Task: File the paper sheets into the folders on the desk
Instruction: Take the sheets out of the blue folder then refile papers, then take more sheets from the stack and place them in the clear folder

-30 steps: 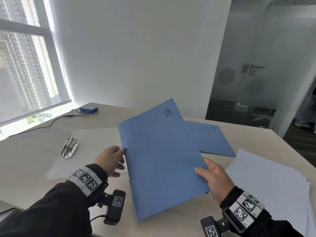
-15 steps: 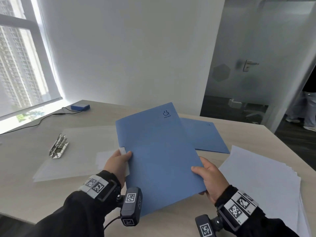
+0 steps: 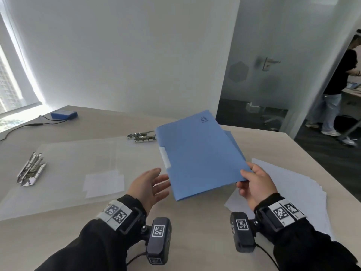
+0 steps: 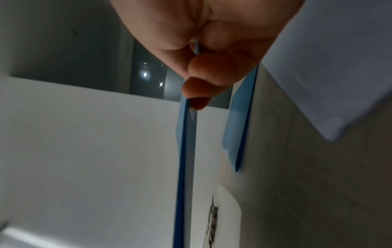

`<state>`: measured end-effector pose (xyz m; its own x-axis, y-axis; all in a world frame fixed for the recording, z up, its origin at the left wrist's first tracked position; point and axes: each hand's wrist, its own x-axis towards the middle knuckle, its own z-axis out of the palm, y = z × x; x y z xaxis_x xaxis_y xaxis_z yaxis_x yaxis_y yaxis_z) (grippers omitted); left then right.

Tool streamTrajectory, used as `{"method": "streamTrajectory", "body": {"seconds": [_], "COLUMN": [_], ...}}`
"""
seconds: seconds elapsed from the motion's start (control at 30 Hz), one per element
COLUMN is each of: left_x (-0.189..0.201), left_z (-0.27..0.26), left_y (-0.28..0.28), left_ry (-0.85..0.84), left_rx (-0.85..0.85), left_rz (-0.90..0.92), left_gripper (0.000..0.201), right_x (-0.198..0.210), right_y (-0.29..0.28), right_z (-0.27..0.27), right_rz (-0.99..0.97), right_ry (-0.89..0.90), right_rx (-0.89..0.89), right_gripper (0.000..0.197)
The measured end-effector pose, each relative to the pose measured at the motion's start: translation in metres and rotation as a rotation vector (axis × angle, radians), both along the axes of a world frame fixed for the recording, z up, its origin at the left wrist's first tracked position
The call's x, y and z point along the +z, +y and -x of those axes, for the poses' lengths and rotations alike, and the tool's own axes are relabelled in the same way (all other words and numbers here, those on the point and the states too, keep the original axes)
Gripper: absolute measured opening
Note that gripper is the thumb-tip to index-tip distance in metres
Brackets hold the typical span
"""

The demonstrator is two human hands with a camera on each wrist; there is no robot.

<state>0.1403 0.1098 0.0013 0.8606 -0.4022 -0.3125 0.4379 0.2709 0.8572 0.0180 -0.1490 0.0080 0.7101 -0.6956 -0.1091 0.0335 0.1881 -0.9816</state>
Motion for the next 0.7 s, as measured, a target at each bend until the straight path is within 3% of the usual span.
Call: {"method": "streamTrajectory", "body": {"seconds": [0.3, 0.53, 0.7], "left_x": [-0.016, -0.021, -0.024], "left_z": [0.01, 0.012, 0.012], "left_y": [-0.026, -0.027, -0.028], "left_ry": [-0.058, -0.144, -0.227], "left_rx": [-0.08, -0.123, -0.148], "left_rz": [-0.068, -0.086, -0.142], "left_gripper": [0.018, 0.02, 0.022], "right_x": [-0.004, -0.015, -0.016], "right_y": [-0.071, -0.088, -0.082], "right_z": [-0.057, -0.09, -0.084], "right_rz": [-0.112, -0.171, -0.287], "right_ry": [0.074, 0.16, 0.169], "right_rx": [-0.31, -0.304, -0.25], "right_gripper": [0.04, 0.036, 0.035]}}
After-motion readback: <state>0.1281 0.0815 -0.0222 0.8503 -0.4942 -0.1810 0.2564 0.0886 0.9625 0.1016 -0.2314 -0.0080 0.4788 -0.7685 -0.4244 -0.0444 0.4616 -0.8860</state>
